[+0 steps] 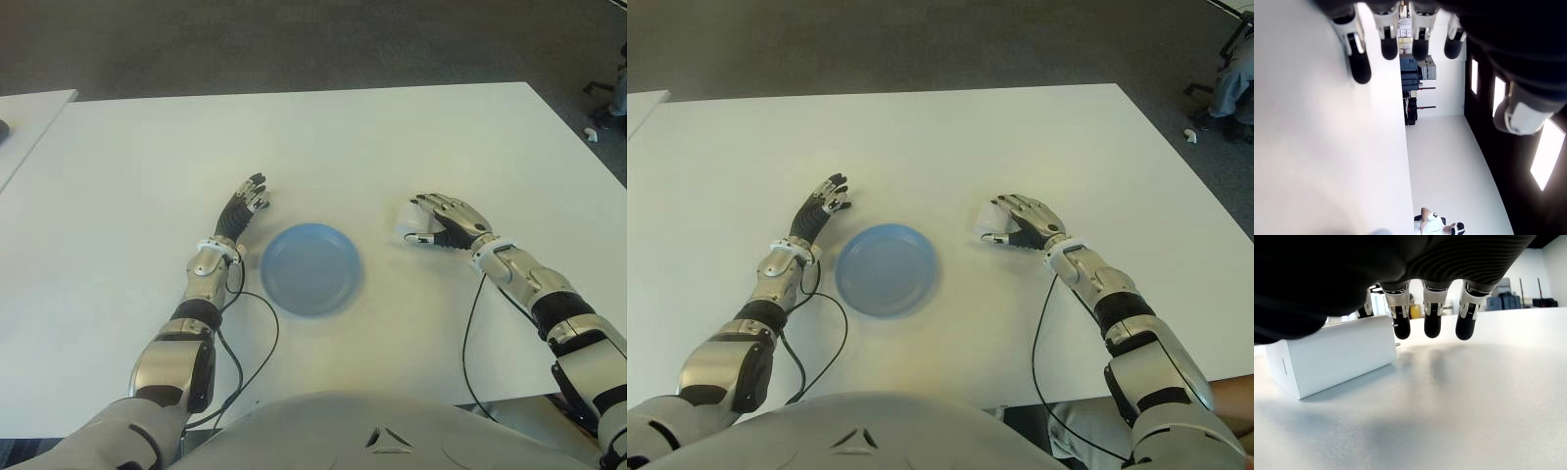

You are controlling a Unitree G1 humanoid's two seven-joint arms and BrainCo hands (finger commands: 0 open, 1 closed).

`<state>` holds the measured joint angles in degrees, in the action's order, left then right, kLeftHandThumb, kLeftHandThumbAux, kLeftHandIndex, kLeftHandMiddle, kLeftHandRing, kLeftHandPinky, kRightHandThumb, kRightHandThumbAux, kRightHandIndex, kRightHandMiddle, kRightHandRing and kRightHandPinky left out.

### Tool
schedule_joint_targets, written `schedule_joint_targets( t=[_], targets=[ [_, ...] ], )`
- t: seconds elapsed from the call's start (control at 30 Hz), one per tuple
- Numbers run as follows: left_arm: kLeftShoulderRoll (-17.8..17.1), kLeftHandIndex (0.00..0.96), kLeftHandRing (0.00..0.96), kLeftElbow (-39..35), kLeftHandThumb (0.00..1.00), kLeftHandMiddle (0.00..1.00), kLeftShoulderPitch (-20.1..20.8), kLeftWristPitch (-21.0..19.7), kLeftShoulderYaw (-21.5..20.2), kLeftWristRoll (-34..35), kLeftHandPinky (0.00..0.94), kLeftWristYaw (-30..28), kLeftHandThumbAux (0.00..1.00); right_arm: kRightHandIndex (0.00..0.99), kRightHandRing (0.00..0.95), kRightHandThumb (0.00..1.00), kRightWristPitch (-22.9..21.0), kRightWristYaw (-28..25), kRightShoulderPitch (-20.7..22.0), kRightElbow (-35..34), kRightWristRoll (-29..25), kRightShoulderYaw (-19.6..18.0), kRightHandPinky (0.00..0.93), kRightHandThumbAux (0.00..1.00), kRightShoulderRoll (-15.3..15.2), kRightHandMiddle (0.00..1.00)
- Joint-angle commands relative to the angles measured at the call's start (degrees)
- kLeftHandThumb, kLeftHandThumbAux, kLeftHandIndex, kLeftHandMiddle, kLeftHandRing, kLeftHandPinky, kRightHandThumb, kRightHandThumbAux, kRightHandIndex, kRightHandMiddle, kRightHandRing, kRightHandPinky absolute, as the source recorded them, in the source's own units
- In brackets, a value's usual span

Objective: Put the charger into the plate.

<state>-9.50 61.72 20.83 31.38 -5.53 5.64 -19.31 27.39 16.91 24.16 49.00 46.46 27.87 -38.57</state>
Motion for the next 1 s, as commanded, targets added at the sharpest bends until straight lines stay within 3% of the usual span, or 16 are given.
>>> schedule_joint_targets(
  t=[0.03,0.6,1.0],
  targets=[
    [0.8,0.052,0.064,5.9,0.0,0.075,-5.9,-5.5,1.2,-1.8,0.079,-1.4,0.507,0.0,0.0,0.306,-1.3,0.1,0.2,2.2,2.3,2.3,0.0,0.088,1.1,0.0],
    [1.4,0.065,0.082,5.1,0.0,0.093,-6.7,-4.3,0.4,-0.8,0.104,-2.7,0.496,0.0,0.0,0.295,-6.3,2.6,-0.1,3.2,6.1,7.2,0.0,0.088,2.9,0.0],
    [1.4,0.081,0.084,4.3,0.0,0.101,-7.3,-3.9,0.8,-0.8,0.093,-2.8,0.489,0.0,0.0,0.299,-16.1,4.9,-1.1,0.7,12.5,12.6,0.0,0.085,3.8,0.0]
  ],
)
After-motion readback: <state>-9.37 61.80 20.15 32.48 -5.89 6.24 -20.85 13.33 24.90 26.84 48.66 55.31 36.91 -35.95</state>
